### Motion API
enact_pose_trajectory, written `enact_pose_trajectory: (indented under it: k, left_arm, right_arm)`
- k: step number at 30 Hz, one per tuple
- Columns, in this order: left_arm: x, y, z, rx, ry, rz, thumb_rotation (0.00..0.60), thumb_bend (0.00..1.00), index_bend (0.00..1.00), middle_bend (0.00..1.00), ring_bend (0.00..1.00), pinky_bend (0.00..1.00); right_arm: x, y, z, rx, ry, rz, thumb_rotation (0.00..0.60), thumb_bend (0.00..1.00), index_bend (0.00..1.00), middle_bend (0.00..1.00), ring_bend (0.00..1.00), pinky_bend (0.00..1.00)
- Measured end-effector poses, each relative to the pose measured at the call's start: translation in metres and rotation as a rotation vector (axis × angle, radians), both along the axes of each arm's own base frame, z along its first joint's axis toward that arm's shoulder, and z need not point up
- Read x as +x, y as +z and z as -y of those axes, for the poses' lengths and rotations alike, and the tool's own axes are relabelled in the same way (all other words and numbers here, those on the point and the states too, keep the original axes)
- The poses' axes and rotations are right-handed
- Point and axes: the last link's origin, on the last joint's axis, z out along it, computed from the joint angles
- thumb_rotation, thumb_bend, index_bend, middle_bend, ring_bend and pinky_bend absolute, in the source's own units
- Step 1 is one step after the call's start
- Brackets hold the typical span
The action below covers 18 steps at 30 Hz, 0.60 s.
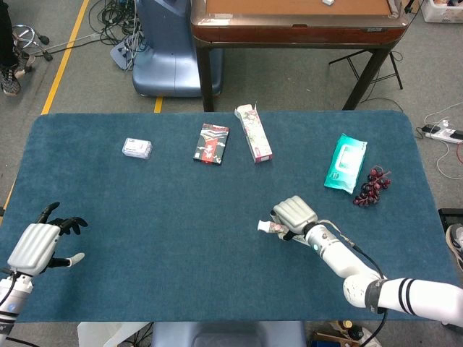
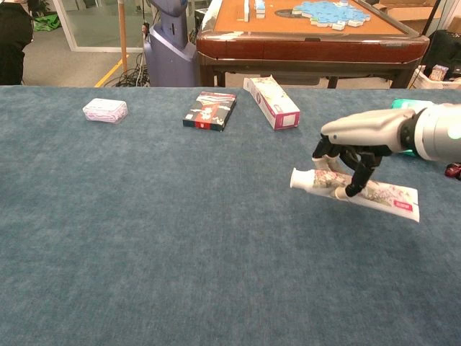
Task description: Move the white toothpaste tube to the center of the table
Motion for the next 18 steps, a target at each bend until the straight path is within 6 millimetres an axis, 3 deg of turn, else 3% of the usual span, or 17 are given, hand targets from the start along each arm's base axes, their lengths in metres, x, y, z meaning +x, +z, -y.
enact_pose_trajectory:
  k: [9, 18]
  left_arm:
    - [0.029, -0.016, -0.030, -0.176, -0.147, -0.100, 0.600, 0.11, 0.25, 0.50, 0.46, 0.03]
    - [0.058, -0.044, -0.041, -0.302, -0.349, -0.229, 0.600, 0.11, 0.18, 0.51, 0.46, 0.03]
  right_arm:
    - [0.048, 0.016, 0.022, 0.096, 0.078, -0.011, 0.600, 1.00, 0.87, 0.78, 0.69, 0.44]
    - [0.084, 0.009, 0.029, 0.182, 0.156, -0.071, 0.600, 1.00, 0.88, 0.78, 0.69, 0.44]
